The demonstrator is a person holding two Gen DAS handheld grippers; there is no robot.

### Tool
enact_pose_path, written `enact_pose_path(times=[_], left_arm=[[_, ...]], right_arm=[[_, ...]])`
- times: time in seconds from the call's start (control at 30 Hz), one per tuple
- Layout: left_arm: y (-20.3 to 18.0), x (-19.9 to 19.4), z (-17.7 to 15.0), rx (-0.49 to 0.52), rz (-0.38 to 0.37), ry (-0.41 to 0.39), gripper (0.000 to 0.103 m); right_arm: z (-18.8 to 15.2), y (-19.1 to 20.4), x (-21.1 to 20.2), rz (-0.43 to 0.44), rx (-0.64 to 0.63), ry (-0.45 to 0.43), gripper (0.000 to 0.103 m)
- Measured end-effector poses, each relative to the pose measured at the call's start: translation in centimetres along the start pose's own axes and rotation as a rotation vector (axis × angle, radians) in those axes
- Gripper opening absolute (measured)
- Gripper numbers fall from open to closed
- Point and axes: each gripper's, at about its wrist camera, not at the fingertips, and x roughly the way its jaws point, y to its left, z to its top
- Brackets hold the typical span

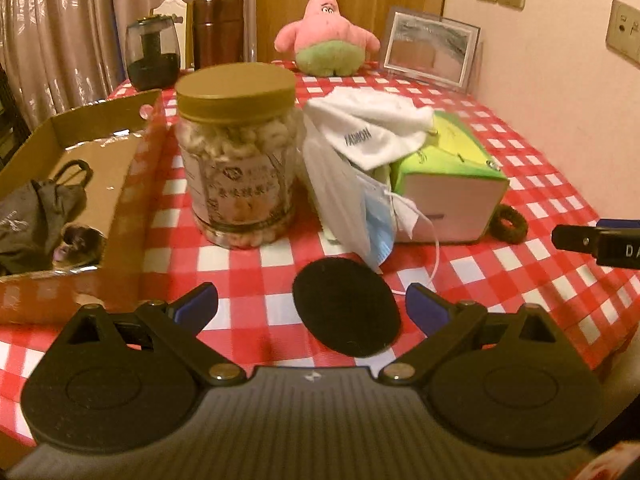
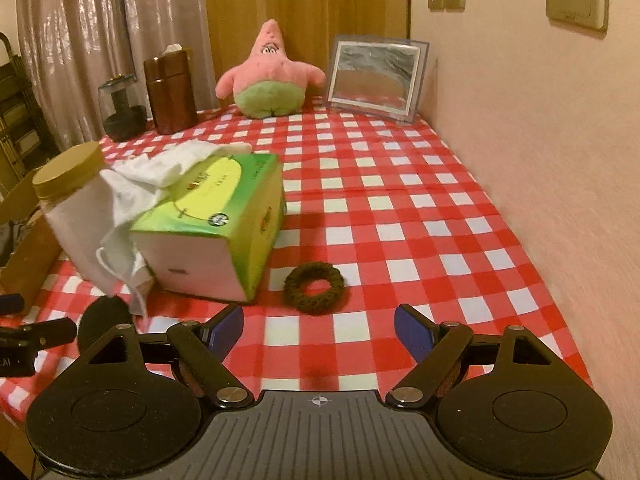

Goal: Organize soft objects
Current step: 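Lower the right tool onto the dark brown ring hair tie and grasp it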

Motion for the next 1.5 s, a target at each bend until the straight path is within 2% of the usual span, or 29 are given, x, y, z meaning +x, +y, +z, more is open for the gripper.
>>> enact_pose_path(times=[0.23,0.57,0.77,0.83,0.93,1.1,1.3,1.4,1.5], left_arm=[[-1.1,2.2,-0.4,-0.023,0.017,0.009,0.099],[-2.4,4.7,-0.9,-0.005,0.029,0.024,0.096],[-1.8,4.9,-1.3,-0.007,0.035,0.027,0.091],[-1.6,4.8,-1.4,-0.006,0.038,0.021,0.085],[-1.3,4.6,-1.4,-0.008,0.041,0.015,0.08],[-1.0,5.1,-1.4,-0.021,0.039,0.038,0.079],[-1.1,5.4,-1.3,-0.021,0.05,0.025,0.08],[-1.0,5.3,-1.3,-0.021,0.04,0.018,0.07],[-1.0,5.2,-1.2,-0.013,0.038,0.017,0.067]], right_arm=[[0.3,-0.8,2.2,0.005,0.019,0.031,0.082],[0.5,-0.9,4.2,0.003,0.008,0.072,0.082],[0.7,-0.9,5.0,0.001,0.003,0.078,0.082],[0.8,-0.8,5.2,0.001,-0.002,0.079,0.082],[0.9,-0.7,5.4,0.0,-0.009,0.081,0.082],[1.0,-0.7,5.7,0.0,-0.014,0.081,0.082],[1.0,-0.6,6.1,-0.001,-0.019,0.088,0.082],[1.1,-0.5,6.2,-0.002,-0.023,0.086,0.082],[1.2,-0.5,6.4,-0.002,-0.03,0.084,0.082]])
